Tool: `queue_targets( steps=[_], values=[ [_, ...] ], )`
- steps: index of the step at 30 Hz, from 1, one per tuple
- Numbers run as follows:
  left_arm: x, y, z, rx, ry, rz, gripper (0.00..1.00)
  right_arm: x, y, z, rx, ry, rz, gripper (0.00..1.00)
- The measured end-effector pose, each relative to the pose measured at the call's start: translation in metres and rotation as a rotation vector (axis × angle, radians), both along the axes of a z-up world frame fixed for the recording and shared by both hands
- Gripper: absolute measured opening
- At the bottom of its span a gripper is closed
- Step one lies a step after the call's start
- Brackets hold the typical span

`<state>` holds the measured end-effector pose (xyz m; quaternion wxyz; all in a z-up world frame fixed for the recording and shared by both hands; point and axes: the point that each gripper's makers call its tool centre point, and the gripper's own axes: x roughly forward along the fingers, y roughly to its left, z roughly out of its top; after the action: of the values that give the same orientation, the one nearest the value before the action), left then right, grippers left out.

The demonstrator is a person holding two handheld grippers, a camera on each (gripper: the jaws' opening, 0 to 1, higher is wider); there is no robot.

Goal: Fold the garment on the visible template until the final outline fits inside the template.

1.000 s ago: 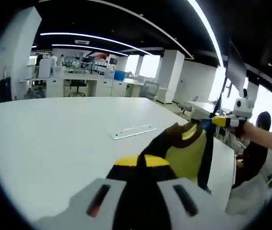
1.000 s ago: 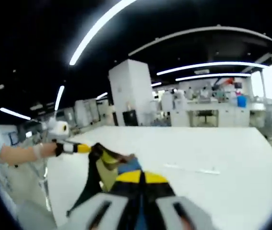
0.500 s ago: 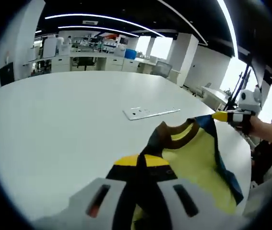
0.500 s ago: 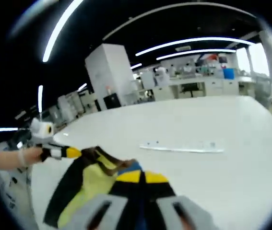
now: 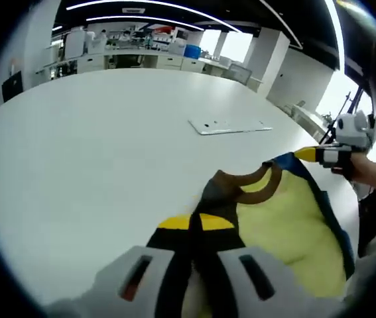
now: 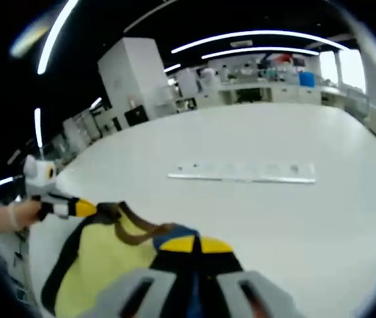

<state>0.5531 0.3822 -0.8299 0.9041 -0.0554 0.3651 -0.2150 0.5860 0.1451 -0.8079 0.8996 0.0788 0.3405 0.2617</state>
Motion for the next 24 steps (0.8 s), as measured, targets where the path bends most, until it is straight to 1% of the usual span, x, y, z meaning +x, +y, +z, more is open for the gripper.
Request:
queue_targets(
  steps=[1,2,5,10,11,13,14,16,17,18,19,20,21,22,23,24],
  values=[
    [0.0,0.0,-0.002,-0.001,0.004,-0.001,0.0,0.0,-0.002,-0.002,-0.006,0.006,-0.008,0.0],
    [0.0,0.0,-0.003,0.0,0.005,-0.002,0.0,0.005,-0.004,-0.006,-0.008,0.011,-0.011,0.0],
    [-0.002,0.0,-0.007,0.003,0.01,-0.006,0.0,0.003,-0.002,-0.003,-0.001,0.018,-0.015,0.0],
    [-0.003,0.0,-0.01,0.014,0.001,-0.014,0.0,0.003,-0.002,-0.01,0.003,0.038,-0.018,0.0],
    [-0.005,-0.001,-0.01,0.013,-0.002,-0.018,0.0,0.002,-0.002,-0.01,0.015,0.049,-0.025,0.0],
    [-0.004,-0.001,-0.009,0.011,-0.015,-0.03,0.0,0.004,-0.004,-0.012,0.015,0.054,-0.021,0.0],
    [-0.005,-0.001,-0.009,0.01,-0.019,-0.035,0.0,0.001,-0.002,-0.013,0.011,0.06,-0.013,0.0],
    [-0.009,-0.003,-0.004,0.0,-0.03,-0.047,0.01,-0.003,-0.002,-0.009,0.01,0.049,0.003,0.0],
    [-0.009,-0.004,-0.002,-0.009,-0.035,-0.052,0.02,-0.004,0.0,-0.007,0.023,0.046,0.012,0.02],
    [-0.01,-0.004,0.001,-0.016,-0.042,-0.058,0.04,-0.009,0.002,-0.003,0.043,0.046,0.022,0.1],
    [-0.011,-0.005,0.003,-0.018,-0.05,-0.061,0.07,-0.011,0.003,-0.002,0.049,0.039,0.03,0.21],
    [-0.012,-0.005,0.005,-0.02,-0.053,-0.062,0.1,-0.015,0.005,0.0,0.042,0.033,0.045,0.29],
    [-0.011,-0.002,0.005,-0.026,-0.055,-0.064,0.13,-0.02,0.006,-0.001,0.03,0.034,0.076,0.34],
    [-0.012,-0.002,0.008,-0.035,-0.064,-0.067,0.17,-0.019,0.007,-0.004,0.005,0.013,0.122,0.36],
    [-0.015,-0.006,0.014,-0.048,-0.077,-0.069,0.21,-0.022,0.005,-0.004,-0.007,0.007,0.136,0.38],
    [-0.016,-0.007,0.017,-0.054,-0.086,-0.076,0.25,-0.026,0.005,-0.003,0.001,0.006,0.135,0.41]
  ],
)
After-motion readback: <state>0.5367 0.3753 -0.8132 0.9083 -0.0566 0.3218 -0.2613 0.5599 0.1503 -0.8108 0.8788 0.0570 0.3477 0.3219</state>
